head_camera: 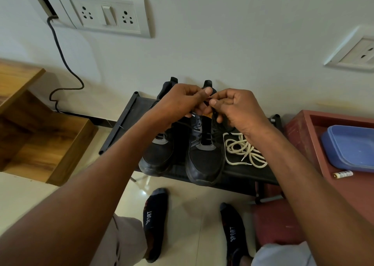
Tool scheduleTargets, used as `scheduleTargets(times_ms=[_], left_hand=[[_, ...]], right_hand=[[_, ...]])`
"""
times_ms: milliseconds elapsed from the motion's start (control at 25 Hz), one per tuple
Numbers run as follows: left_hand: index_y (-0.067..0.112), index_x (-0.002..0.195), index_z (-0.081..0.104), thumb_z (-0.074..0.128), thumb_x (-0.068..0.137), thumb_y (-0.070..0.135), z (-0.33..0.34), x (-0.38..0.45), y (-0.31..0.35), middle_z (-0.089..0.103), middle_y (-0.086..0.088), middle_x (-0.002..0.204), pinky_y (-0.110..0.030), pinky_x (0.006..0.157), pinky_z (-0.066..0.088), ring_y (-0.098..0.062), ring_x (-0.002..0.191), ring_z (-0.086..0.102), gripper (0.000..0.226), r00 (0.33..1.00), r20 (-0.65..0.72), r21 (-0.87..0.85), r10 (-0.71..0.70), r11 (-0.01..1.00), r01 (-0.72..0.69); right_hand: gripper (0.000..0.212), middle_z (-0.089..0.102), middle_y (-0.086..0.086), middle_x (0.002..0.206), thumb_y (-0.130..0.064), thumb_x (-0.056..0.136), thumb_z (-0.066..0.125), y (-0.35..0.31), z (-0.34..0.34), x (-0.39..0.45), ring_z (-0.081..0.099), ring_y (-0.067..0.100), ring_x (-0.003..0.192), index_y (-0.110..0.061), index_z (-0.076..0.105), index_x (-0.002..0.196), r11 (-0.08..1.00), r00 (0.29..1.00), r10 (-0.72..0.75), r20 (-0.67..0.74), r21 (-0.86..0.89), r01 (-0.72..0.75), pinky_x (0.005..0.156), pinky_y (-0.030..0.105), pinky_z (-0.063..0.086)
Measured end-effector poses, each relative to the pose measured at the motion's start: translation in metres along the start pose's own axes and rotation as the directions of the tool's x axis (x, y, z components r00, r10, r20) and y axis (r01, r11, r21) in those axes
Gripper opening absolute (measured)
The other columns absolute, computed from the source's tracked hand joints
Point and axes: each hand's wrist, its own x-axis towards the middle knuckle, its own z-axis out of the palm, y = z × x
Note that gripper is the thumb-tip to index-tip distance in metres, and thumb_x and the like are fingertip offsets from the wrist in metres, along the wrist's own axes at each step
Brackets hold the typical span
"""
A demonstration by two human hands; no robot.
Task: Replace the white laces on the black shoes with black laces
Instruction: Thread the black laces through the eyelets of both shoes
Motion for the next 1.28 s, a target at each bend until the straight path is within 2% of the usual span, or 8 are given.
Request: scheduleTargets(times_ms=[320, 440, 520, 560, 640, 720, 920, 1280], left_hand=[[0.008, 0.1, 0.076, 0.074, 0.096, 0.018, -0.004, 0.003, -0.009, 0.077, -0.006, 0.08, -0.021, 0.066, 0.053, -0.015, 0.075, 0.071, 0.011, 1.0, -0.012, -0.046, 0.015, 0.999, -0.016], [0.009, 0.102, 0.074, 0.072, 0.098, 0.021, -0.004, 0.005, -0.009, 0.077, -0.008, 0.083, -0.019, 0.065, 0.053, -0.014, 0.074, 0.071, 0.013, 0.999, -0.04, -0.052, 0.012, 0.999, -0.014], [0.013, 0.1, 0.075, 0.069, 0.1, 0.022, -0.003, 0.006, -0.012, 0.077, -0.008, 0.081, -0.02, 0.064, 0.052, -0.013, 0.071, 0.069, 0.011, 0.994, -0.109, 0.032, 0.022, 0.999, -0.019], [0.018, 0.1, 0.076, 0.069, 0.099, 0.02, -0.003, 0.007, -0.015, 0.075, -0.005, 0.077, -0.021, 0.063, 0.05, -0.012, 0.069, 0.068, 0.007, 0.989, -0.137, 0.158, 0.064, 0.987, -0.042], [0.028, 0.102, 0.077, 0.069, 0.096, 0.014, -0.001, 0.006, -0.02, 0.069, 0.002, 0.074, -0.023, 0.06, 0.044, -0.01, 0.063, 0.061, 0.018, 0.986, -0.098, 0.43, 0.136, 0.899, -0.081], [0.03, 0.108, 0.078, 0.067, 0.095, 0.008, 0.001, 0.003, -0.022, 0.069, 0.005, 0.084, -0.023, 0.059, 0.041, -0.005, 0.065, 0.056, 0.028, 0.993, -0.01, 0.539, 0.121, 0.837, -0.097], [0.029, 0.108, 0.078, 0.066, 0.088, -0.001, 0.001, 0.003, -0.022, 0.068, 0.004, 0.079, -0.041, 0.076, 0.058, -0.017, 0.078, 0.066, 0.037, 0.991, 0.032, 0.576, 0.13, 0.808, -0.124], [0.027, 0.114, 0.073, 0.067, 0.086, -0.001, -0.001, 0.002, -0.022, 0.07, 0.0, 0.079, -0.047, 0.073, 0.06, -0.023, 0.077, 0.069, 0.041, 0.995, 0.06, 0.573, 0.074, 0.814, -0.095]], right_hand=[[0.008, 0.075, -0.008, 0.084, -0.025, 0.094, 0.076, 0.013, -0.001, 0.005, 0.07, 0.006, 0.081, -0.027, 0.079, 0.088, 0.948, 0.998, -0.023, -0.062, -0.317, 0.002, 0.079, 0.026, 0.054], [0.007, 0.079, 0.0, 0.089, -0.019, 0.096, 0.074, 0.007, -0.001, 0.006, 0.075, 0.015, 0.086, -0.015, 0.079, 0.097, 0.998, 0.997, 0.023, -0.073, -0.056, -0.027, 0.083, 0.029, 0.059], [0.012, 0.074, 0.004, 0.077, -0.015, 0.1, 0.067, 0.003, -0.003, 0.004, 0.07, 0.019, 0.063, -0.006, 0.074, 0.106, 0.961, 0.988, 0.155, 0.02, 0.227, -0.155, 0.064, 0.032, 0.056], [0.012, 0.067, 0.003, 0.068, -0.015, 0.1, 0.067, 0.005, -0.004, 0.003, 0.059, 0.015, 0.05, -0.006, 0.073, 0.106, 0.95, 0.977, 0.206, 0.061, 0.229, -0.214, 0.052, 0.028, 0.049], [0.007, 0.062, -0.005, 0.066, -0.019, 0.097, 0.07, 0.013, -0.002, 0.005, 0.051, 0.008, 0.049, -0.017, 0.078, 0.098, 0.975, 0.978, 0.203, 0.041, -0.1, -0.198, 0.051, 0.023, 0.04], [0.008, 0.07, -0.011, 0.078, -0.026, 0.093, 0.076, 0.021, 0.004, 0.005, 0.065, 0.006, 0.07, -0.029, 0.079, 0.087, 0.914, 0.996, 0.086, -0.02, -0.396, -0.087, 0.064, 0.024, 0.047], [0.006, 0.069, -0.013, 0.084, -0.033, 0.094, 0.076, 0.034, 0.015, 0.002, 0.067, 0.008, 0.076, -0.035, 0.08, 0.098, 0.812, 0.997, -0.031, -0.072, -0.583, -0.017, 0.066, 0.026, 0.052], [0.01, 0.071, -0.002, 0.084, -0.033, 0.095, 0.07, 0.035, 0.028, -0.006, 0.064, 0.019, 0.07, -0.03, 0.079, 0.099, 0.62, 0.988, -0.12, -0.094, -0.785, 0.001, 0.059, 0.028, 0.048]])
